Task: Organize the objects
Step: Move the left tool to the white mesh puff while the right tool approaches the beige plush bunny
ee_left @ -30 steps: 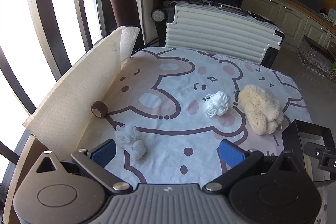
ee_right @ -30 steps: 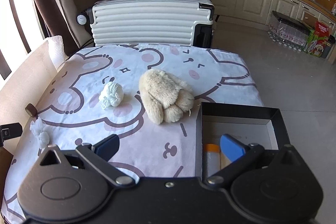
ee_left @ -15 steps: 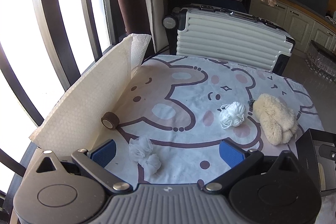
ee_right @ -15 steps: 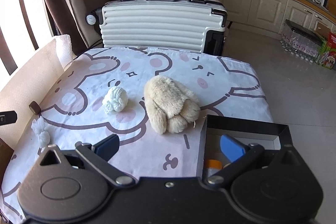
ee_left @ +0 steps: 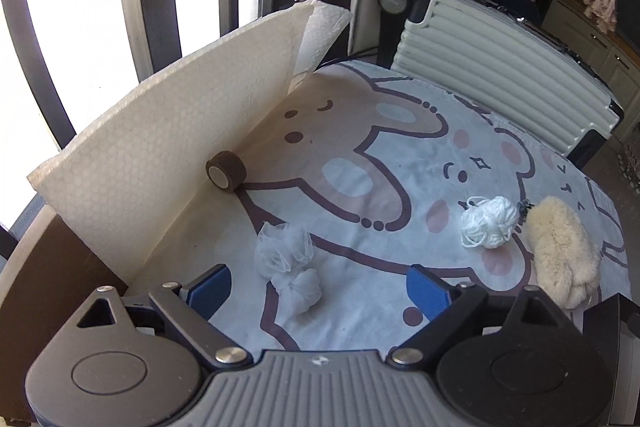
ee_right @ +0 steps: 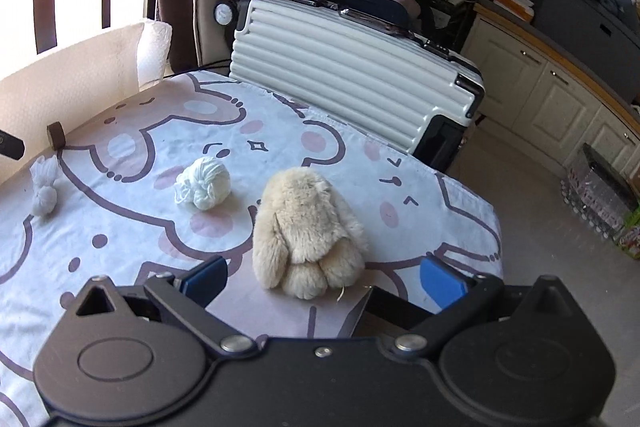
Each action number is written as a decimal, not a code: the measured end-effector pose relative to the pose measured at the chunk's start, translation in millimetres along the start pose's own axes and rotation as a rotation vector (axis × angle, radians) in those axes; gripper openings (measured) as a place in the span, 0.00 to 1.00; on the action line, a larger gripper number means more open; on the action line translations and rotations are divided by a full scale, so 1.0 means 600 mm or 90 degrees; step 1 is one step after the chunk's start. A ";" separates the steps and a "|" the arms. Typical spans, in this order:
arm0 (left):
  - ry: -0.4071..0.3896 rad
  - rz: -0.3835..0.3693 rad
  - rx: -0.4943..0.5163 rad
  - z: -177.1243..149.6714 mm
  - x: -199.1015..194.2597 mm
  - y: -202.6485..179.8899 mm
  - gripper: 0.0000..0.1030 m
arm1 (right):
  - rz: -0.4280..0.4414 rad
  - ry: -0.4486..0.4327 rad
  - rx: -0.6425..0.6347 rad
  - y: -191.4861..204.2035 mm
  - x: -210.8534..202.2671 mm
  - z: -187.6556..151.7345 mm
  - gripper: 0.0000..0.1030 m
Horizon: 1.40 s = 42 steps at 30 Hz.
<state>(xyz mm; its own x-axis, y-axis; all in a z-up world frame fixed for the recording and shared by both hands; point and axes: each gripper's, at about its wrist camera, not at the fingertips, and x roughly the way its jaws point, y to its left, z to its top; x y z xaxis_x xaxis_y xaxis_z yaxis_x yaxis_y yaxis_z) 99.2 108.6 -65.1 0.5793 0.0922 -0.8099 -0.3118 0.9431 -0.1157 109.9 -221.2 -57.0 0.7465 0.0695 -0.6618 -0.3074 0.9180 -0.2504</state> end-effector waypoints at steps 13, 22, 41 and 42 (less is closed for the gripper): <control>0.044 0.062 -0.049 0.006 0.093 0.001 0.83 | 0.021 0.008 -0.058 0.013 0.075 -0.012 1.00; 0.063 0.080 -0.083 0.015 0.130 0.035 0.82 | 0.002 0.011 -0.121 0.046 0.119 -0.019 1.00; 0.080 0.032 -0.132 -0.003 0.183 0.038 0.78 | -0.031 0.037 -0.176 0.079 0.188 -0.047 1.00; 0.083 0.031 -0.135 -0.004 0.186 0.038 0.78 | -0.030 0.039 -0.175 0.079 0.189 -0.045 1.00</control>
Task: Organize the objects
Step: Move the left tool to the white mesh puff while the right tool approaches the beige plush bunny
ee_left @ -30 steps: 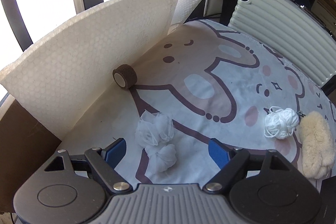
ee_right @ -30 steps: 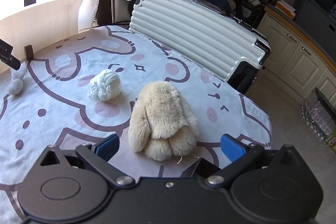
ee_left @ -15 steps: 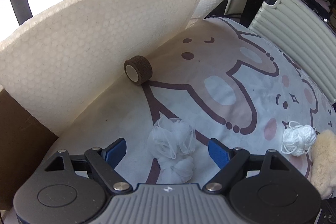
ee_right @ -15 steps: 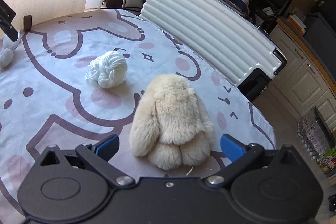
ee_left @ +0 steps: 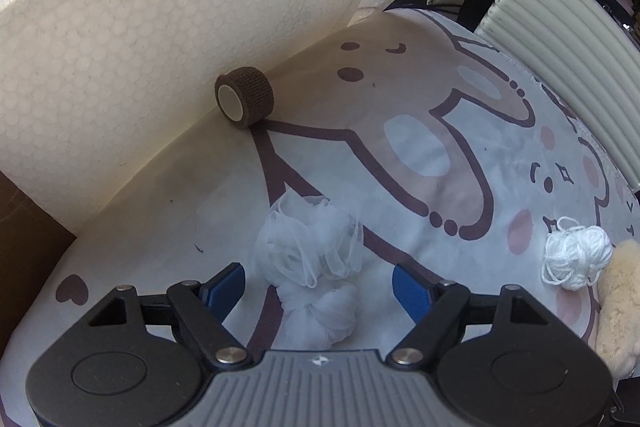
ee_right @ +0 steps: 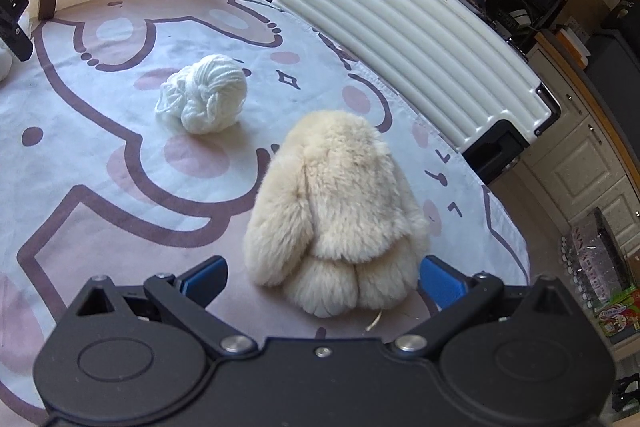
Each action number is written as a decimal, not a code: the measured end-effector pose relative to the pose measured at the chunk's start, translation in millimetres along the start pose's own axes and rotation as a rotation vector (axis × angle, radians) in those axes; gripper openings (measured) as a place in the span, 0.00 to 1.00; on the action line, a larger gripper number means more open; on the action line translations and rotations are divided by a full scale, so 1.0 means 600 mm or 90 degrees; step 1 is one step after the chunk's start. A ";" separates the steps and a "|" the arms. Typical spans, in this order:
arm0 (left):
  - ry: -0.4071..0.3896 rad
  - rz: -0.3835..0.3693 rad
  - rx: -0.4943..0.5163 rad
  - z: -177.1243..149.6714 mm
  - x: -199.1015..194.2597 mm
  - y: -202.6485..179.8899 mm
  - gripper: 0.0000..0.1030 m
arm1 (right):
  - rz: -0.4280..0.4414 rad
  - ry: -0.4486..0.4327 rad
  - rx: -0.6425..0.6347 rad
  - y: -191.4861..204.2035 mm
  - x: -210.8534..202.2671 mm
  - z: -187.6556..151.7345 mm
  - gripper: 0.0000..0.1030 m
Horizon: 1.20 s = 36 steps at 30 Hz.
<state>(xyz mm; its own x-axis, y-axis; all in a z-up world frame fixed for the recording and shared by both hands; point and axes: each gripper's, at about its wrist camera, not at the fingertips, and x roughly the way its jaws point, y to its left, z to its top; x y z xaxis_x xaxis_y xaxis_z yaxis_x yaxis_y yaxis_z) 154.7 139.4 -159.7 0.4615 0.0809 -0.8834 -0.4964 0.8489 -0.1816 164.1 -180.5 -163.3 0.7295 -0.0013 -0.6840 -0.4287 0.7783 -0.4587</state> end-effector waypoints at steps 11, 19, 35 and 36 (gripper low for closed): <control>-0.008 0.032 0.005 0.001 0.009 -0.002 0.64 | 0.012 0.025 -0.014 0.003 0.009 0.007 1.00; -0.020 0.063 0.008 0.005 0.009 0.008 0.35 | 0.007 0.035 -0.056 0.016 0.018 0.011 1.00; -0.028 -0.002 0.141 -0.002 -0.002 -0.044 0.30 | -0.003 0.107 -0.069 -0.032 0.068 0.024 1.00; -0.027 -0.006 0.156 -0.003 -0.002 -0.050 0.30 | 0.001 0.111 -0.063 -0.040 0.073 0.023 1.00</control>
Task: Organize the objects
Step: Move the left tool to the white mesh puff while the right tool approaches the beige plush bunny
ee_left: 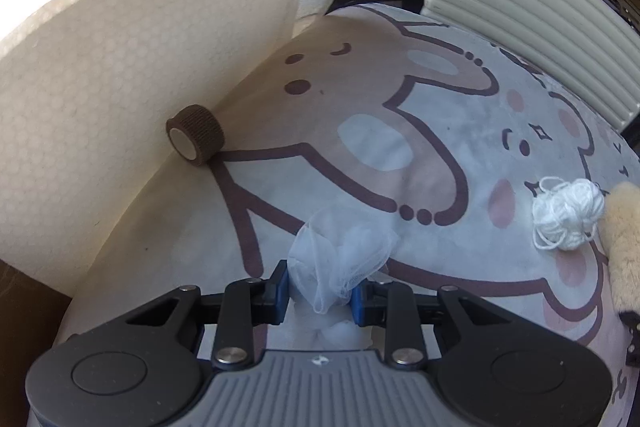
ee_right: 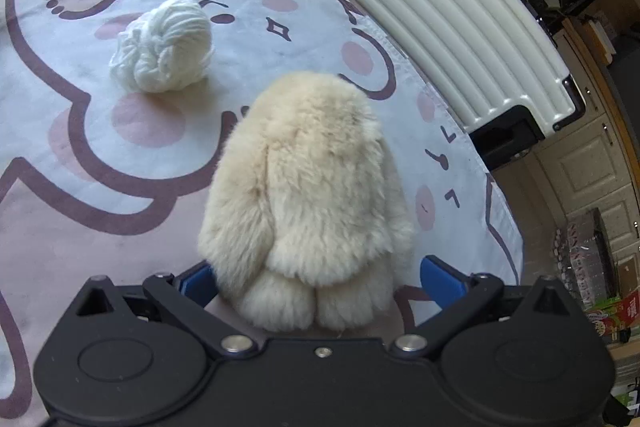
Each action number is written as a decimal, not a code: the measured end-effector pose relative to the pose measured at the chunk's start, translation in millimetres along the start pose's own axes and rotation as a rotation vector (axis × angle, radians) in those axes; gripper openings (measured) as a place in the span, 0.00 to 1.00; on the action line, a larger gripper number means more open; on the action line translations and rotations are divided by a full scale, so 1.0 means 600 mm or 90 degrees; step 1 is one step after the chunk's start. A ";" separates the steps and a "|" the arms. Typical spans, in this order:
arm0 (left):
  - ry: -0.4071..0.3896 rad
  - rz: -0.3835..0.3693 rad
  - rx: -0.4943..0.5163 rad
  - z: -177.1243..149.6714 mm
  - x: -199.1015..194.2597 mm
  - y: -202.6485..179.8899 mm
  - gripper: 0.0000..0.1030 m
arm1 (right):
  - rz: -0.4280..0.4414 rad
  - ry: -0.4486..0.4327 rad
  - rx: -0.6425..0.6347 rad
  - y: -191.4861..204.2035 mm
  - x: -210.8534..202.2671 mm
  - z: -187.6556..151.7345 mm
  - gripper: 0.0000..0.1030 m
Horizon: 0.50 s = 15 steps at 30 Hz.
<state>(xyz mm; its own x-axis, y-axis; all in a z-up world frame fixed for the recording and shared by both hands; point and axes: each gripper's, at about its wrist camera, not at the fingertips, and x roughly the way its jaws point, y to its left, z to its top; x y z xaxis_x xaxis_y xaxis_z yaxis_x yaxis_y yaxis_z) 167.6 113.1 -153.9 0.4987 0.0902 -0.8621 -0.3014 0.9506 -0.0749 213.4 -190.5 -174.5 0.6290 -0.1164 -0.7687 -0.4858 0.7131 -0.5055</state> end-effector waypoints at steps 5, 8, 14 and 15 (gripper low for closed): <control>0.007 -0.026 0.076 -0.001 0.000 -0.027 0.30 | 0.059 0.029 0.043 -0.038 0.021 0.001 1.00; 0.013 -0.039 0.120 -0.004 0.000 -0.044 0.30 | 0.110 0.048 0.067 -0.061 0.035 0.002 1.00; 0.020 -0.055 0.201 -0.014 -0.006 -0.065 0.30 | 0.135 0.084 0.065 -0.088 0.055 0.007 0.99; 0.022 -0.058 0.212 -0.016 -0.007 -0.066 0.30 | 0.138 0.084 0.056 -0.089 0.055 0.009 0.96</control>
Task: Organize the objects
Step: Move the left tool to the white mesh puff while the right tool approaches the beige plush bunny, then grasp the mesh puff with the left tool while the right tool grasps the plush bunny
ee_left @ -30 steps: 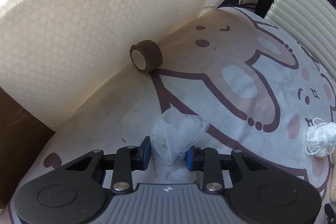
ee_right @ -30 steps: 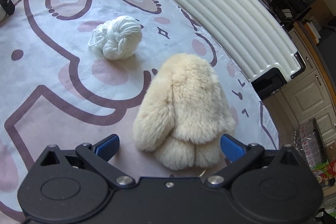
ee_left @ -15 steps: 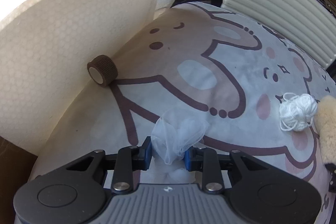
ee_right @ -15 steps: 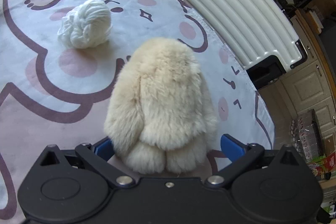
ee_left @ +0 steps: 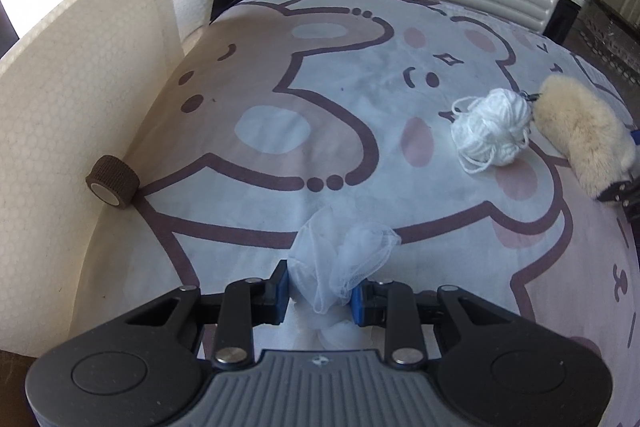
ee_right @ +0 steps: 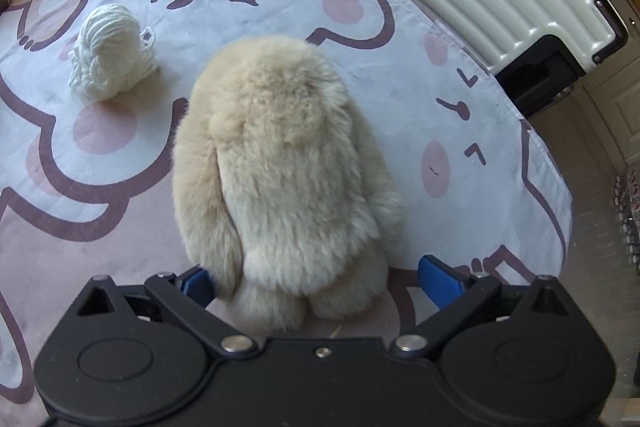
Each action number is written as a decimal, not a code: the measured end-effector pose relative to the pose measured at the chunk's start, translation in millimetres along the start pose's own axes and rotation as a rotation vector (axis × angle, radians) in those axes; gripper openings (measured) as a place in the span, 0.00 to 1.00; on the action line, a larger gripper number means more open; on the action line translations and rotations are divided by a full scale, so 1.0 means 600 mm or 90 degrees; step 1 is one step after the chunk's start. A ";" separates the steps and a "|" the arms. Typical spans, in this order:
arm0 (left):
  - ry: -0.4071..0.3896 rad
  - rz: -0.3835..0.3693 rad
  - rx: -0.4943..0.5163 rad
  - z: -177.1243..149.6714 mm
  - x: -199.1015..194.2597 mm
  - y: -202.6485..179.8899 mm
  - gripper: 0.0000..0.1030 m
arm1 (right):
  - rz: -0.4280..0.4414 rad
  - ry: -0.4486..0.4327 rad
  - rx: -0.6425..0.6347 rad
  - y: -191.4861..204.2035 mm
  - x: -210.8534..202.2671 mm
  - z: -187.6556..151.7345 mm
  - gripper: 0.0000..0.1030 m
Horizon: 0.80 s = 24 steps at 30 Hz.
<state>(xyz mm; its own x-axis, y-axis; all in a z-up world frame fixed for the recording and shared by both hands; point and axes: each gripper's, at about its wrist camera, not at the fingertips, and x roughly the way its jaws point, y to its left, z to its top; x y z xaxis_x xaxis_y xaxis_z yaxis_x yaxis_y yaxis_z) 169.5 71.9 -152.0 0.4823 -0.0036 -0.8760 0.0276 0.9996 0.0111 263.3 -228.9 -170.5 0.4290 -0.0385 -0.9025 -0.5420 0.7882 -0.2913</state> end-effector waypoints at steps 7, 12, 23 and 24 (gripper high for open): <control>0.009 -0.016 0.048 -0.009 -0.002 -0.007 0.30 | 0.050 0.003 0.024 -0.011 0.005 0.013 0.80; 0.008 -0.024 0.060 -0.010 -0.006 -0.011 0.30 | 0.109 -0.014 0.079 -0.018 -0.001 0.014 0.45; 0.008 -0.035 0.059 -0.013 -0.010 -0.012 0.30 | 0.199 -0.065 0.172 0.033 -0.043 -0.018 0.22; 0.009 -0.037 0.061 -0.014 -0.010 -0.013 0.30 | 0.207 -0.068 0.181 0.041 -0.049 -0.025 0.21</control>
<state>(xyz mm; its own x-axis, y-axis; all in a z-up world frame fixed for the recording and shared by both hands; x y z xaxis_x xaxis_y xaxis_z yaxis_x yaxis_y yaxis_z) 158.7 64.7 -150.9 0.4647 -0.0602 -0.8834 0.1388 0.9903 0.0055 226.9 -217.7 -156.0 0.3491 0.2915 -0.8906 -0.4471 0.8870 0.1151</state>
